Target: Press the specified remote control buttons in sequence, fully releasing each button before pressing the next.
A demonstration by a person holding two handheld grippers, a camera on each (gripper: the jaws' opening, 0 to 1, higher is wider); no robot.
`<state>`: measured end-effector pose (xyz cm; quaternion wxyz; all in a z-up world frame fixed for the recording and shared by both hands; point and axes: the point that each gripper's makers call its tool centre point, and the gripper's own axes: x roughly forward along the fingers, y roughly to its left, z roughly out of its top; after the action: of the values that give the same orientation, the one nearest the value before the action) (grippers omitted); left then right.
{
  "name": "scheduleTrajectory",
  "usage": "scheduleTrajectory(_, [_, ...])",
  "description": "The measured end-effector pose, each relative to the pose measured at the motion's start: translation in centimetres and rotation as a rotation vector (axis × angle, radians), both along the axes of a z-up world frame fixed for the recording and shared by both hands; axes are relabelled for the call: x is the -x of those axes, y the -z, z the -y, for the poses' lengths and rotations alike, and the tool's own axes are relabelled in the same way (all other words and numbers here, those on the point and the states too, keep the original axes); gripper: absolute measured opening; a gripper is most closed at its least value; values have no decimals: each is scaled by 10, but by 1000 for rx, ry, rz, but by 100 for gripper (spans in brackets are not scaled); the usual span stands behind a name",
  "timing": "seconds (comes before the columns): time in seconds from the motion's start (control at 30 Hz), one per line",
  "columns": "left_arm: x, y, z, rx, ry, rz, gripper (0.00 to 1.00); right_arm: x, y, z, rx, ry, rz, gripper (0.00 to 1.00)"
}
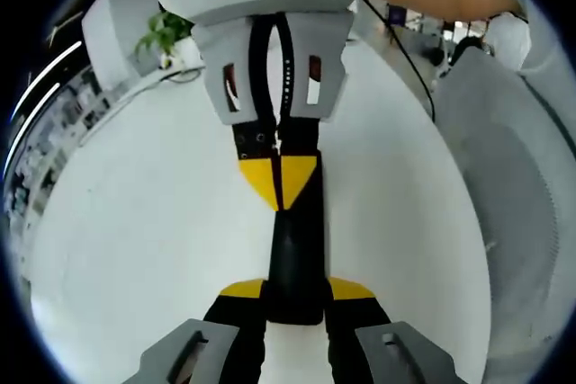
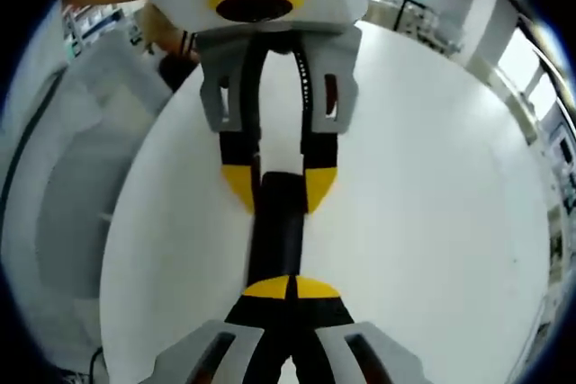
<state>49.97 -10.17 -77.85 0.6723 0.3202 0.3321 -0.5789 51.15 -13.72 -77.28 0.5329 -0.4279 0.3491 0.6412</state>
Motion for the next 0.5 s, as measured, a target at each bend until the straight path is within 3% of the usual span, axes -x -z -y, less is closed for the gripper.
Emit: scheduleTrajectory(0.5, [-1,0,0,2,-6,-4,24,0,2,-1,52,-6,2,0])
